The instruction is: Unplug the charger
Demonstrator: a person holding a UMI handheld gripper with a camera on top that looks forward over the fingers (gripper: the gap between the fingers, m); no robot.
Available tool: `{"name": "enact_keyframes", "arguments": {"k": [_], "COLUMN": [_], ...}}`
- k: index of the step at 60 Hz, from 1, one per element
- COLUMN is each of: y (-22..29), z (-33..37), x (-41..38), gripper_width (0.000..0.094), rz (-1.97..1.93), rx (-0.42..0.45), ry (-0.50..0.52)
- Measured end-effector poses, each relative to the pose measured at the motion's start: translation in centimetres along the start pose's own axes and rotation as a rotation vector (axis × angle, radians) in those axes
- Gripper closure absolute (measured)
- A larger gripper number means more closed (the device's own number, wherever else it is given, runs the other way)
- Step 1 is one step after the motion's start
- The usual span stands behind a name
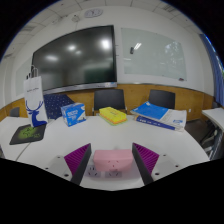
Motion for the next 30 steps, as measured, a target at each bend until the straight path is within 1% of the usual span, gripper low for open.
{"name": "enact_keyframes", "arguments": {"k": [1, 3, 4, 5, 7, 12, 15, 18, 20, 22, 25, 28, 30], "y": [0.0, 0.0, 0.1, 0.2, 0.0, 0.5, 1.6, 5.2, 7.8, 9.7, 11.5, 12.3, 12.9], "z": [-0.1, -0.3, -0.4, -0.4, -0.4, -0.5, -0.2, 0.3, 0.8, 1.2, 1.6, 1.8, 2.3], "x": [-0.1, -0.3, 0.2, 0.2, 0.2, 0.2, 0.5, 1.1, 1.7, 2.3, 3.5, 5.9, 7.4], "gripper_width": [0.0086, 0.0256, 0.0341, 0.0349, 0.0361, 0.0447, 0.0462, 0.0467, 0.0469, 0.047, 0.0469, 0.0471, 0.0469], "rz": [-0.004, -0.013, -0.014, -0.019, -0.025, -0.023, -0.032, -0.022, -0.015, -0.049, -0.085, -0.088, -0.074], "rx": [-0.001, -0.006, -0.011, -0.002, -0.02, -0.012, 0.019, 0.11, 0.141, 0.149, 0.125, 0.122, 0.092], "ry": [0.005, 0.012, -0.003, -0.011, -0.015, -0.007, -0.003, -0.015, -0.029, -0.029, -0.026, -0.067, -0.082]}}
Point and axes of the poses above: the point between the fingertips, and its own axes, seen from behind it with the camera up: x to the right, y up, z backward, against the way the camera looks, the point moved 4 cm from there along z, backward, against the way the camera looks, and after that the axes turned 8 degrees about z, right-handed, at the moved point
